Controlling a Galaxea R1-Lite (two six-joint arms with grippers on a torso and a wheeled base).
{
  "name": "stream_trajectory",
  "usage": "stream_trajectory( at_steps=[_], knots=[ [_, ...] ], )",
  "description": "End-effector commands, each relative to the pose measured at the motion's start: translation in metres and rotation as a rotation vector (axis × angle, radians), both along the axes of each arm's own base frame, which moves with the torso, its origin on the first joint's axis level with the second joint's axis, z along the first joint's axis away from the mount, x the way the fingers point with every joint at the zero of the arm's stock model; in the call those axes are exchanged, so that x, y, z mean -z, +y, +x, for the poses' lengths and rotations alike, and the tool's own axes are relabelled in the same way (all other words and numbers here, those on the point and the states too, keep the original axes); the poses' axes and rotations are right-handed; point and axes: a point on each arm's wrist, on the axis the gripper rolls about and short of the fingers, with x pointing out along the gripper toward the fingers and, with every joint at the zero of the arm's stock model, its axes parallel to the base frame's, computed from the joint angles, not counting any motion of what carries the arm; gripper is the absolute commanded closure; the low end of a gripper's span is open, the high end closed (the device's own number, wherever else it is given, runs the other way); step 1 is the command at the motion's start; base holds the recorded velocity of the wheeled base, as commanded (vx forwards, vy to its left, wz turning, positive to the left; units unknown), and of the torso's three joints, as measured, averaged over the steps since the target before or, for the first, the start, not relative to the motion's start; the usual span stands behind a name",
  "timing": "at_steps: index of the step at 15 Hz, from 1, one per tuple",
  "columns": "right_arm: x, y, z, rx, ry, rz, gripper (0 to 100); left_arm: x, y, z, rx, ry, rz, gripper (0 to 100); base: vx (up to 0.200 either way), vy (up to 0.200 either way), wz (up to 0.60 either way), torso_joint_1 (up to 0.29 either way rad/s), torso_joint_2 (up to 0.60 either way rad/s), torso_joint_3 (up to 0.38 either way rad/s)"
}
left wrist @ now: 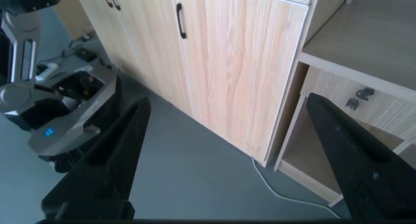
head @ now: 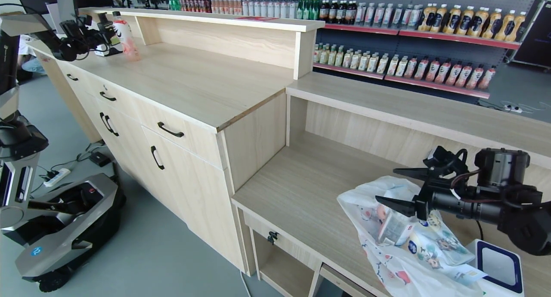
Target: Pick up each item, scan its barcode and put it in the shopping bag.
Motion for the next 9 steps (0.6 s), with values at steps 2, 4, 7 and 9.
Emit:
stream_trajectory(
  at_steps=[2,4,7,9],
  knots=[
    [-0.05,-0.003,-0.022,0.011,-0.183,-0.004,0,0.0,0.0,0.0,0.0,0.0,-0.001,0,0.0,0.0,0.0,0.0,0.0,0.0],
    [-0.069,-0.006,-0.03,0.029,-0.263,-0.012,0,0.0,0.0,0.0,0.0,0.0,-0.001,0,0.0,0.0,-0.3,0.004,0.0,0.001],
    [-0.101,-0.013,-0.037,0.209,-0.394,-0.069,0,0.0,0.0,0.0,-0.002,0.0,0.001,0,0.0,0.0,-0.6,-0.006,0.0,0.002],
    [-0.141,-0.015,-0.038,0.314,-0.443,-0.039,0,0.0,0.0,0.0,0.0,0.0,-0.001,0,0.0,0.0,-0.6,0.01,0.0,-0.002]
  ],
)
